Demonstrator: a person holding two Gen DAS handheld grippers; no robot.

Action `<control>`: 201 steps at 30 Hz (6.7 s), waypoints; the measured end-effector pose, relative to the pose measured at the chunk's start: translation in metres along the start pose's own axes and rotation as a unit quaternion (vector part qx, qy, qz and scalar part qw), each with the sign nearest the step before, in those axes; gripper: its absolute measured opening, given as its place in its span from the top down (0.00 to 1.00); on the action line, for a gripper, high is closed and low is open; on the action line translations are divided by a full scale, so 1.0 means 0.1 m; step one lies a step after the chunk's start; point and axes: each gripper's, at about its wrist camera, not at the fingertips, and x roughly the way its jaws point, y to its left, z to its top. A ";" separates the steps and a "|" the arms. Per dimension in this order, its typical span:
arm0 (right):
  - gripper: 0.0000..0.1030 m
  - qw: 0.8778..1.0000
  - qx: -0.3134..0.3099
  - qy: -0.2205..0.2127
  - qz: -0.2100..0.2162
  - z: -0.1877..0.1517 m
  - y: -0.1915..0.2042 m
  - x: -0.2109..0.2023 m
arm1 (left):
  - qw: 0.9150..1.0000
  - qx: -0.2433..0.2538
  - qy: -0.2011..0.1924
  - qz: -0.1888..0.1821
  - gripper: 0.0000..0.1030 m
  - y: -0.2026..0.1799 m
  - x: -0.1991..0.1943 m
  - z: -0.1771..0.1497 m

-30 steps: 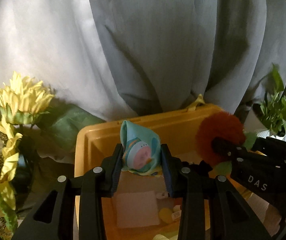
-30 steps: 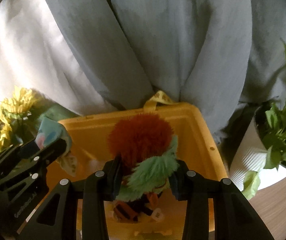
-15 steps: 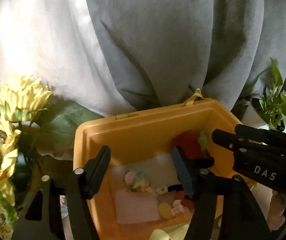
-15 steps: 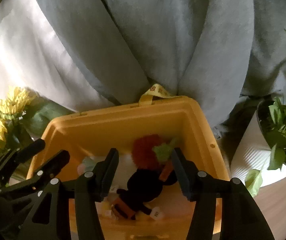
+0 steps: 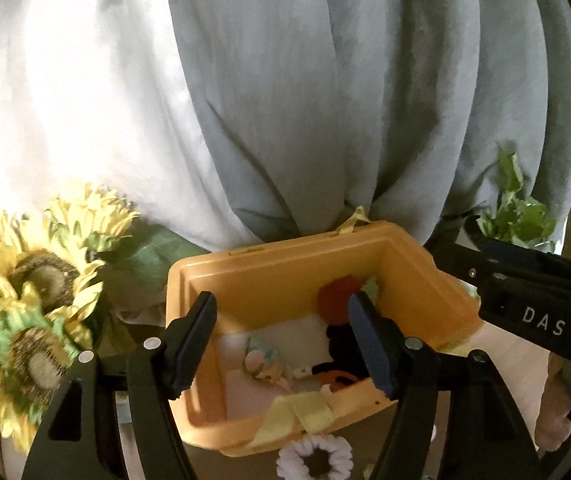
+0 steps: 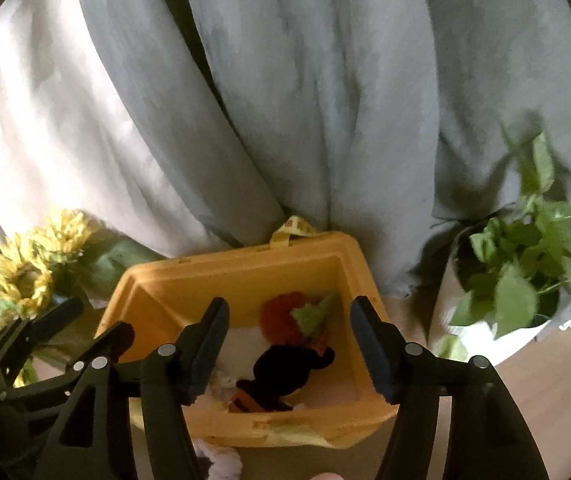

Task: Organize soft objects
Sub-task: 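Move both open tools back from the crate toward the remaining items, then grasp the white scrunchie with the left tool while the right tool grasps the pink ball, then lift and carry the white scrunchie and pink ball over the orange crate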

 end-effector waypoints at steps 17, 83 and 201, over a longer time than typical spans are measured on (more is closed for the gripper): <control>0.27 0.998 -0.011 -0.054 -0.027 -0.24 -0.04 -0.63 | 0.997 -0.011 -0.058 0.041 0.34 -0.05 -0.73 -0.27; 0.27 0.989 -0.001 0.145 -0.021 -1.38 -0.37 -0.18 | 0.990 -0.030 0.137 -0.028 0.32 -0.26 -0.24 -1.43; 0.64 0.997 -0.016 -0.039 0.062 -0.54 0.15 -1.09 | 0.994 -0.038 -0.097 -0.041 0.75 -0.02 -1.28 -0.44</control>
